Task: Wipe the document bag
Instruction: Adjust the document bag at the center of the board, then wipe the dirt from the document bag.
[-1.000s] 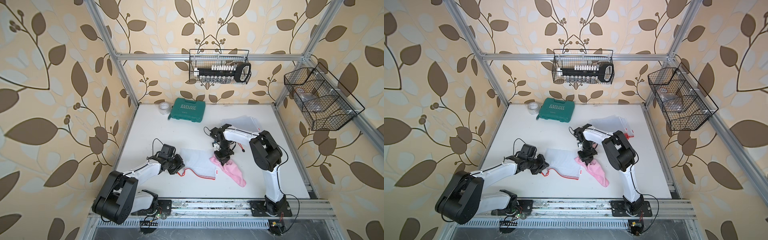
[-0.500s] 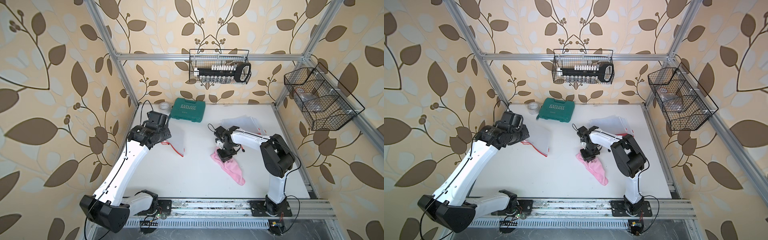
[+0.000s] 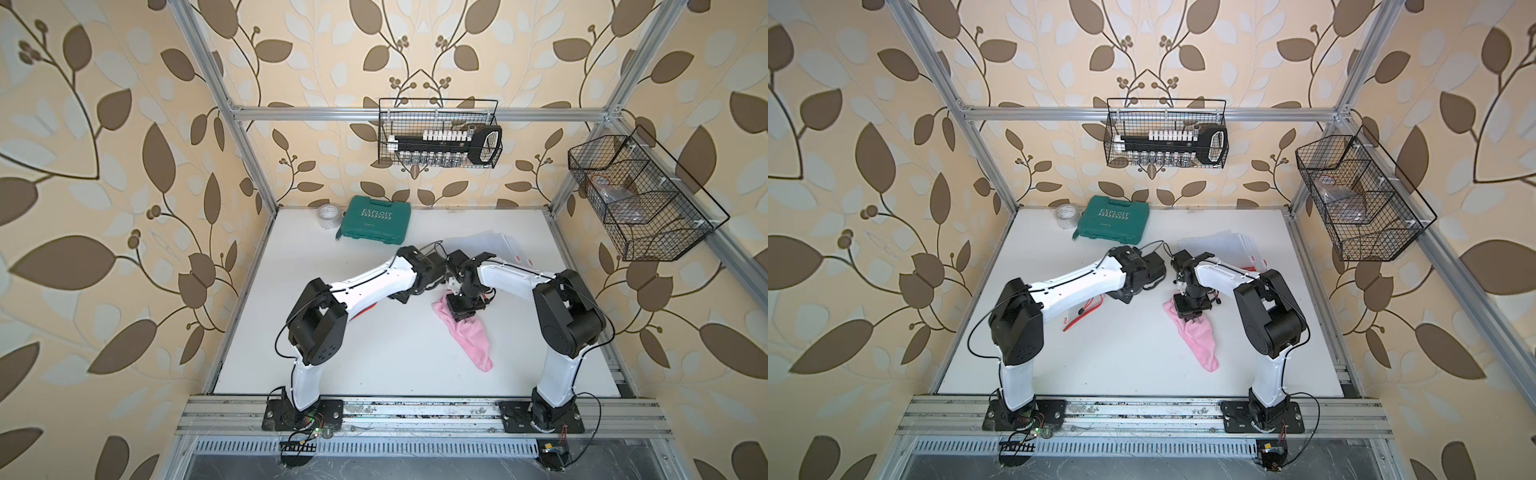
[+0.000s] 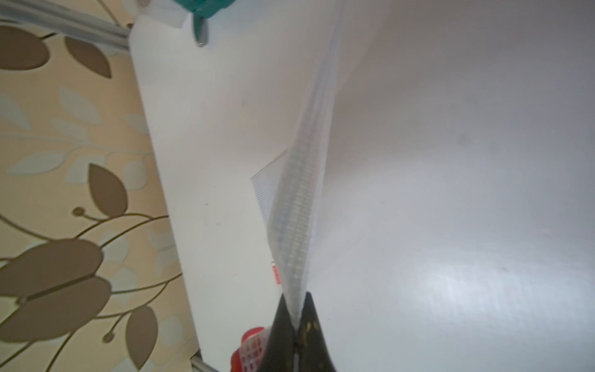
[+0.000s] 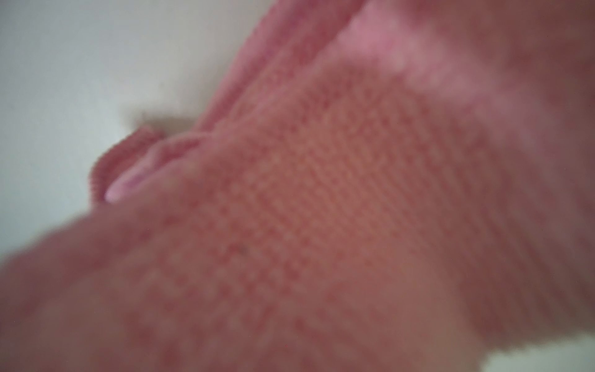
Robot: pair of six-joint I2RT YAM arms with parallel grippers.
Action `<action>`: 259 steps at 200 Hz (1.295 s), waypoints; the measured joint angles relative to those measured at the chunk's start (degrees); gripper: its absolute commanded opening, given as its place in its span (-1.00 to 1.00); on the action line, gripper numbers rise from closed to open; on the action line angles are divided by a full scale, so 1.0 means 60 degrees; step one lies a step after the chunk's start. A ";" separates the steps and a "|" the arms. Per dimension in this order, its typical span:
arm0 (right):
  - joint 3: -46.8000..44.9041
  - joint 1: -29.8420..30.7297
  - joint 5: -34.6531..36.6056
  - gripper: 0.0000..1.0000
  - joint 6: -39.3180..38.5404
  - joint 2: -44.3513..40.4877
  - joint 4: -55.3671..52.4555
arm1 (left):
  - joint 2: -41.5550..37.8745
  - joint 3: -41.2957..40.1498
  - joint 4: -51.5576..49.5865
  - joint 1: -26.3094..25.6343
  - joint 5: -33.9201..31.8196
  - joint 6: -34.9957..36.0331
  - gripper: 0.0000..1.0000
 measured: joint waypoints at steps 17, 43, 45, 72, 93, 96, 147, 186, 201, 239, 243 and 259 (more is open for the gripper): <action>-0.0040 -0.0076 0.0055 -1.00 0.0000 -0.0124 -0.0011 | 0.0011 -0.0255 0.0688 -0.0244 0.1056 -0.0015 -1.00; -0.0051 -0.0117 0.0087 -1.00 0.0000 -0.0164 0.0015 | 0.0011 -0.0761 0.1752 -0.0127 0.2506 -0.0018 -0.73; -0.0055 -0.0113 0.0087 -1.00 0.0000 -0.0164 0.0018 | 0.0015 -0.0805 0.1821 -0.0098 0.2608 -0.0004 -0.67; -0.0066 -0.0113 0.0091 -1.00 0.0007 -0.0164 0.0029 | 0.0025 -0.1315 0.2674 0.0051 0.3807 -0.0066 -0.05; -0.0066 -0.0113 0.0095 -1.00 0.0047 -0.0193 0.0022 | 0.0007 -0.1719 0.3271 0.0244 0.4444 -0.0171 0.09; -0.0066 -0.0113 0.0095 -1.00 0.0051 -0.0211 0.0022 | 0.0000 -0.1781 0.3351 0.0284 0.4492 -0.0208 0.10; 0.0554 0.0171 0.0357 -1.00 0.0109 -0.0554 -0.0474 | -0.1843 -0.3399 0.4404 0.1566 0.5231 -0.1005 -0.34; 0.2699 0.1147 0.0226 -1.00 0.0062 -0.0302 -0.0874 | -0.4222 -0.5169 0.4765 0.3843 0.5421 -0.1858 -0.86; 0.3701 0.1585 -0.0102 -1.00 -0.0004 0.0160 -0.0878 | -0.4357 -0.5737 0.4790 0.4477 0.5515 -0.2029 -0.95; 0.5796 0.2710 -0.1705 -1.00 -0.0066 0.2124 -0.0663 | -0.3770 -0.6794 0.4827 0.4783 0.5799 -0.2371 -0.98; 0.5971 0.2820 -0.1876 -1.00 -0.0066 0.2364 -0.0656 | -0.3723 -0.6870 0.4827 0.4783 0.5865 -0.2408 -0.98; 0.6521 0.3180 -0.2718 -1.00 0.0015 0.3319 -0.0474 | -0.3519 -0.7071 0.4830 0.4783 0.5992 -0.2557 -0.99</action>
